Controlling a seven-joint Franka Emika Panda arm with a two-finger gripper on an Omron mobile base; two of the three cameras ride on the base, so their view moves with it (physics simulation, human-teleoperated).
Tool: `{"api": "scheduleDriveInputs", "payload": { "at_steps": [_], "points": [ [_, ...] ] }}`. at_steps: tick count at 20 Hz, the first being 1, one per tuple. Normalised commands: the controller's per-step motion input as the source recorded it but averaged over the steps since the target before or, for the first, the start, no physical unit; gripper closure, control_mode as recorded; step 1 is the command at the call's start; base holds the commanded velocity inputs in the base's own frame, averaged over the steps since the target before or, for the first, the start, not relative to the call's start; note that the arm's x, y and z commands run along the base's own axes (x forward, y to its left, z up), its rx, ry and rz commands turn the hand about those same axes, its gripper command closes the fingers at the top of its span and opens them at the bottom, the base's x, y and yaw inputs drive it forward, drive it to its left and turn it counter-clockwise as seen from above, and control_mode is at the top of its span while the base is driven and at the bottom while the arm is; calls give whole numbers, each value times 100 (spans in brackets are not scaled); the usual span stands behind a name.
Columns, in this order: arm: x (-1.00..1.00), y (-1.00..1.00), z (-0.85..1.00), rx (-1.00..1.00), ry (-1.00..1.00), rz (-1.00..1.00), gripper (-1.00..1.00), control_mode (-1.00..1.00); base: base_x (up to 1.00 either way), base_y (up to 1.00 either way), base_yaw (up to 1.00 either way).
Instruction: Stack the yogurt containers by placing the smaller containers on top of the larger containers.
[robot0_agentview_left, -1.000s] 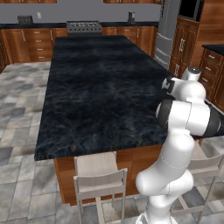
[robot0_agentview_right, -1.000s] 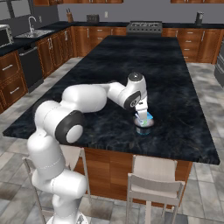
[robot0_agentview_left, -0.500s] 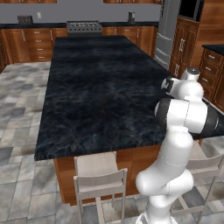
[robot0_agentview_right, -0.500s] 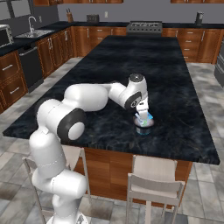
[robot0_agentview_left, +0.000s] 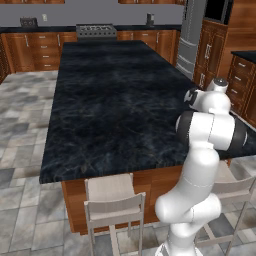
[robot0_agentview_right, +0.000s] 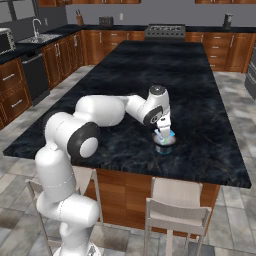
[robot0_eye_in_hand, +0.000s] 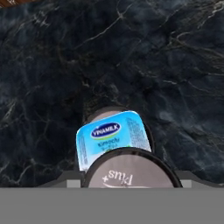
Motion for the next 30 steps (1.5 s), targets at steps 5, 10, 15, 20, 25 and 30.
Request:
{"api": "scheduleDriveInputs", "payload": {
  "at_steps": [5, 10, 15, 20, 25, 30],
  "points": [
    [3, 0, -3, 0, 0, 0, 100, -100, 0, 0, 0],
    [4, 0, -4, 0, 0, 0, 100, -100, 0, 0, 0],
    [4, 0, -5, 0, 0, 0, 100, -100, 0, 0, 0],
    [6, 0, -8, 0, 0, 0, 100, -100, 0, 0, 0],
    [7, 0, -5, 0, 0, 0, 100, -100, 0, 0, 0],
    [8, -3, -5, 0, 0, 0, 100, -100, 0, 0, 0]
  ]
}}
